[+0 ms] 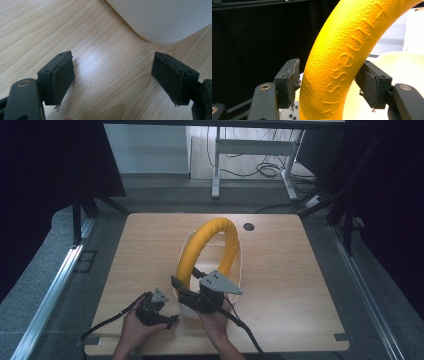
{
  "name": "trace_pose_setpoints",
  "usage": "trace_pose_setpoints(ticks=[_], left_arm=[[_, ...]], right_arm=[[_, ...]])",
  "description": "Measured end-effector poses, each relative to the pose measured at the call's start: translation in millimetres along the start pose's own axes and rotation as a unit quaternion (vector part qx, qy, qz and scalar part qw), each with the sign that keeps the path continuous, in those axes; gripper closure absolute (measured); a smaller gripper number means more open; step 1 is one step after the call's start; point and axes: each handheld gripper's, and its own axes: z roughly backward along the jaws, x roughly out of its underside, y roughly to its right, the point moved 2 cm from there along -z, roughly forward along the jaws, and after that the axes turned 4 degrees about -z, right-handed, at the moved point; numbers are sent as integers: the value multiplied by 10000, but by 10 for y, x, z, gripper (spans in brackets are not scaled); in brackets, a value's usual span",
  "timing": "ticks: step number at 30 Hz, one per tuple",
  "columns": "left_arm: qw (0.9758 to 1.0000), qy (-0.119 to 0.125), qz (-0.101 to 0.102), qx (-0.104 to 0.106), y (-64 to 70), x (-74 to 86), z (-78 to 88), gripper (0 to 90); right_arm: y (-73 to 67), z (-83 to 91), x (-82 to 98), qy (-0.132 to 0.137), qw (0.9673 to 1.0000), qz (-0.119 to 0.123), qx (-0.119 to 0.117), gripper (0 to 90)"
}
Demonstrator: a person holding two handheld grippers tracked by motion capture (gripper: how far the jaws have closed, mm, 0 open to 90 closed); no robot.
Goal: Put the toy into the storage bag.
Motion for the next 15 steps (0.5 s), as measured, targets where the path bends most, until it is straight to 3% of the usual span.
trace_pose_setpoints(ticks=[5,15], left_arm=[[10000,-32,-22,-60,-12,0,13,182],[9999,30,-26,-121,-18,-2,37,182]], right_arm=[[22,87,-15,-46,9999,33,-85,300],[137,341,-44,-29,9999,95,-128,311]])
